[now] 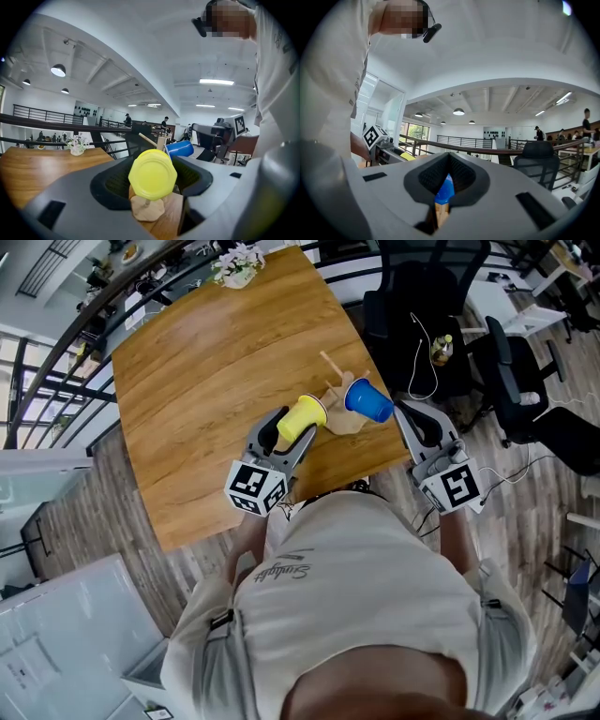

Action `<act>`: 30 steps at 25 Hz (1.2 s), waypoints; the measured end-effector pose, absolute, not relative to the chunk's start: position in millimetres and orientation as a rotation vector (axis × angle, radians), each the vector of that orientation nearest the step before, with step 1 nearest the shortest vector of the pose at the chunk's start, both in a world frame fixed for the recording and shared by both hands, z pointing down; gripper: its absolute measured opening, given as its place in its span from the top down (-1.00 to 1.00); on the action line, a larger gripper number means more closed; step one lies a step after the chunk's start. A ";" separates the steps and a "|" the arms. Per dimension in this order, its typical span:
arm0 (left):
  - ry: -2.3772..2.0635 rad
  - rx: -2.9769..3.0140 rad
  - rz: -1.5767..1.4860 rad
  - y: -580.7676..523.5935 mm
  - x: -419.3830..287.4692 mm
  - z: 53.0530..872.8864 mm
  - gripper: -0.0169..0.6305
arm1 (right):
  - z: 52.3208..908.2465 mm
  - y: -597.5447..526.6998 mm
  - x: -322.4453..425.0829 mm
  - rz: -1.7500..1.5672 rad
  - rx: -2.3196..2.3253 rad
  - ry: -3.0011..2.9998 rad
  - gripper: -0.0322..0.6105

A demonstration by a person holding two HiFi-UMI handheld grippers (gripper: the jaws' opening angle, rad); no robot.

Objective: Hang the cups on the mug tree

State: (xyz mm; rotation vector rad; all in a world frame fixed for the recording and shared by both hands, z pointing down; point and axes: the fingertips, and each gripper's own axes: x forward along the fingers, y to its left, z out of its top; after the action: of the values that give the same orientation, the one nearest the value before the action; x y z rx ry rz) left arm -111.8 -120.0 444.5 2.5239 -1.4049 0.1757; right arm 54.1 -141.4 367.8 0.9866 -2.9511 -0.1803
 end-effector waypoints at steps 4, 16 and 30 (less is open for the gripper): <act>-1.389 2.518 0.194 -121.7 -112.0 449.2 0.10 | 367.4 -143.9 56.9 -0.157 1.016 -2.952 0.92; -1.370 2.461 0.233 -125.5 -111.9 472.9 0.10 | 374.5 -146.0 59.5 -0.142 1.040 -2.912 0.92; -1.322 2.413 0.312 -134.2 -104.1 507.2 0.10 | 380.2 -153.9 64.3 -0.137 1.061 -2.885 0.92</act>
State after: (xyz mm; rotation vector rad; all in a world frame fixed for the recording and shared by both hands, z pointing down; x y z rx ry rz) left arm -104.1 -134.2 507.2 2.4126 -1.3224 0.3117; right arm 64.3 -153.9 380.2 1.0607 -2.8852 -0.1367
